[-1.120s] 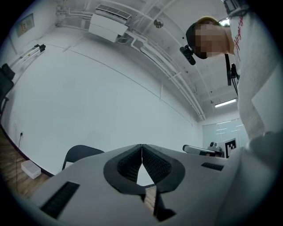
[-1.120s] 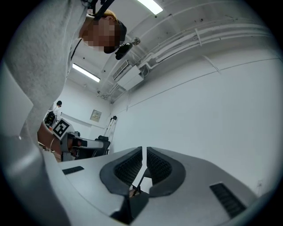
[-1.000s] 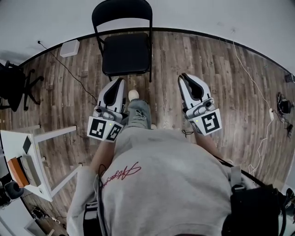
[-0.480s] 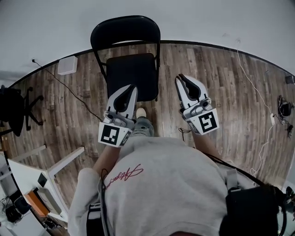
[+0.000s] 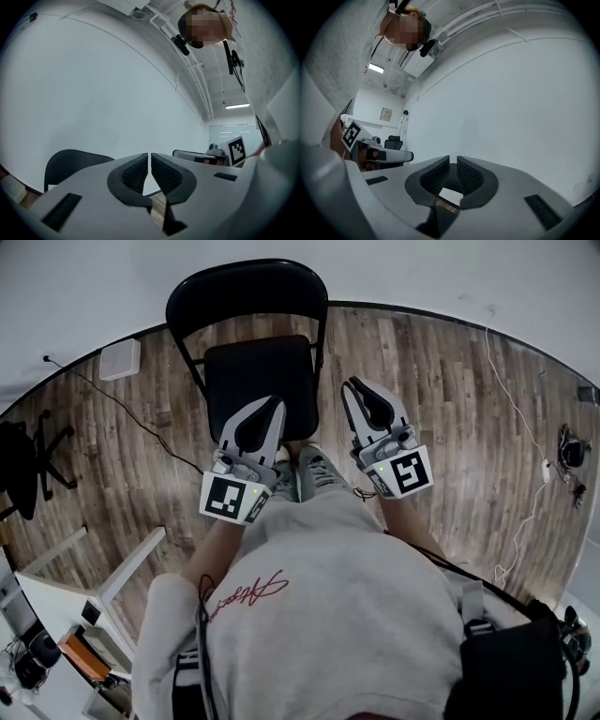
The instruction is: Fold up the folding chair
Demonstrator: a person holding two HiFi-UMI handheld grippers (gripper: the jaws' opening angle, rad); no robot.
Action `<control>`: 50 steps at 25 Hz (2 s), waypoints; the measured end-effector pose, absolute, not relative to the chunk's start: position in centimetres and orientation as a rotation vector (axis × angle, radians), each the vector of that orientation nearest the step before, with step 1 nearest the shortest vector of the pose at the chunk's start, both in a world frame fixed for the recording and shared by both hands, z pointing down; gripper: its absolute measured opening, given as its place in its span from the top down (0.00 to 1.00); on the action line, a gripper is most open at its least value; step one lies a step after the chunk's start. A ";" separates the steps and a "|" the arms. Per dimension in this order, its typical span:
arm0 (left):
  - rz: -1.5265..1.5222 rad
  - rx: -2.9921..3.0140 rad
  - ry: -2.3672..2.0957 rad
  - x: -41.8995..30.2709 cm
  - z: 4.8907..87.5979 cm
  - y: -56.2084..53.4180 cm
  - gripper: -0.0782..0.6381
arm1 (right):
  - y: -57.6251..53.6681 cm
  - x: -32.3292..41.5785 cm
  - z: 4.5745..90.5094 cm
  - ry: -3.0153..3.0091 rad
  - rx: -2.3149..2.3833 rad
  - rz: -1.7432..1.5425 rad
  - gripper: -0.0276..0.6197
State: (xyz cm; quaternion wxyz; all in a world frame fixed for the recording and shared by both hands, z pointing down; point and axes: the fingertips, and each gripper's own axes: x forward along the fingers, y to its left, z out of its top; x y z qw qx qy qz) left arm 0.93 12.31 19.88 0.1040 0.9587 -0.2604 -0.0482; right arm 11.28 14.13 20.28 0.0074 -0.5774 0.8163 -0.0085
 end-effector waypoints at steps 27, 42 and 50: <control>-0.087 1.296 -1.026 -7.7 71.0 19.3 0.53 | -6.0 23.6 53.6 2.711 -2.035 -0.786 0.59; -0.388 1.448 -0.667 -6.3 71.8 15.8 0.44 | -11.4 22.1 56.1 2.763 -1.999 -0.757 0.60; -0.492 1.249 -0.833 -7.6 72.7 13.0 0.44 | -12.2 20.9 56.7 2.613 -1.935 -0.972 0.94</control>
